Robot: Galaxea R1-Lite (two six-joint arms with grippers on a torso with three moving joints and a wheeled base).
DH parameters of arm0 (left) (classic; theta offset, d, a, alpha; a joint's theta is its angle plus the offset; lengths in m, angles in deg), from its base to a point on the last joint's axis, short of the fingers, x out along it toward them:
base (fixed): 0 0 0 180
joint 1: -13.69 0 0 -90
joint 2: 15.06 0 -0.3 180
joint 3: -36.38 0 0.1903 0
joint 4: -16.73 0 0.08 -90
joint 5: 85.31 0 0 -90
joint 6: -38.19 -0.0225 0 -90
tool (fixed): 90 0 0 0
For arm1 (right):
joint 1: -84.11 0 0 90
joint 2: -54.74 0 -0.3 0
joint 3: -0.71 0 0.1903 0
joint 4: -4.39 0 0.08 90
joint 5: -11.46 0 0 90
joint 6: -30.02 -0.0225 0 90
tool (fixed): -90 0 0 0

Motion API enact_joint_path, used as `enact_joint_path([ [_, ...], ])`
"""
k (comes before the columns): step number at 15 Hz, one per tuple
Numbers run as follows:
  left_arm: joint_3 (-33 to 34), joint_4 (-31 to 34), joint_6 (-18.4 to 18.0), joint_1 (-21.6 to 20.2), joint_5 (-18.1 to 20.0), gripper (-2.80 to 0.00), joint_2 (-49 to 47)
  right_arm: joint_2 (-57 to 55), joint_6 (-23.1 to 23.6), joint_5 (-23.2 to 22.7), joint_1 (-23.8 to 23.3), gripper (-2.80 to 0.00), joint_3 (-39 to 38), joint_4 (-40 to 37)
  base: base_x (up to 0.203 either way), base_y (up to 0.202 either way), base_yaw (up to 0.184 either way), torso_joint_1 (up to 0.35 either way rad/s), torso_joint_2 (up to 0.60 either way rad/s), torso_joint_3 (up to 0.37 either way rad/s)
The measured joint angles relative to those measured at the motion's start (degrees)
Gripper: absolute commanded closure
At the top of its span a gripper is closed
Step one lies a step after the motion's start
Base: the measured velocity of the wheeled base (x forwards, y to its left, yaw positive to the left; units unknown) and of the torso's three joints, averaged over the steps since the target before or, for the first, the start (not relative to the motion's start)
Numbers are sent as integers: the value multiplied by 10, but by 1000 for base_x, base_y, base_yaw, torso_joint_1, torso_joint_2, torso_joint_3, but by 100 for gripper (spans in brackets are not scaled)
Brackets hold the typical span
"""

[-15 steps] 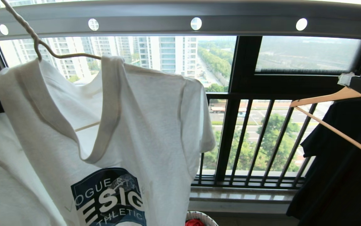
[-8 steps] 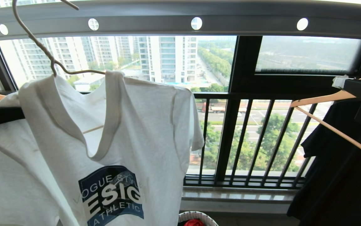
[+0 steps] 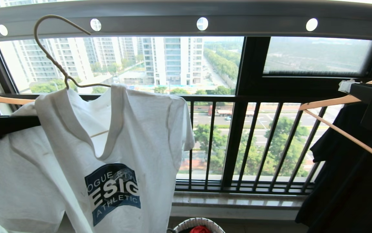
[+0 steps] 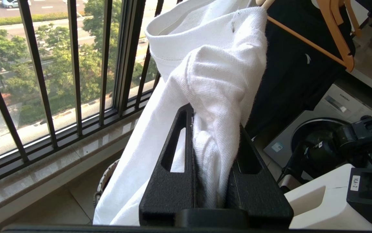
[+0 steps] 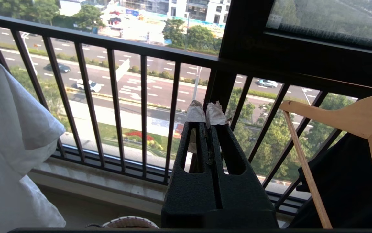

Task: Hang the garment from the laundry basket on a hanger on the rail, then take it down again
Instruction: Hang the clothes rack on the clothesline

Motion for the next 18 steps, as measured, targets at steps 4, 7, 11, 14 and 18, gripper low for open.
enact_joint_path([
  [4, -26, 0, 39, 0, -12, 0, -6, -3, 0, 0, 0, 0, -1, 0, 0, 0, 0, 0, 0, 0],
  [7, -49, 0, 78, 23, -86, 0, -6, -8, 0, -1, 1, 0, -4, 1, 0, 0, 0, 0, 0, 0],
  [11, -51, -8, 81, 35, -107, 0, -1, -15, 0, -1, 1, 0, -5, 2, 0, 0, 0, 0, 0, 0],
  [14, -32, -44, 91, 37, -107, 0, 4, -16, 0, -1, 1, 0, -5, 2, 0, 0, 0, 0, 0, 0],
  [18, 0, -107, 153, 63, -107, 0, 28, -16, 0, -1, 0, 0, -5, 2, 0, 0, 0, 0, 0, 0],
])
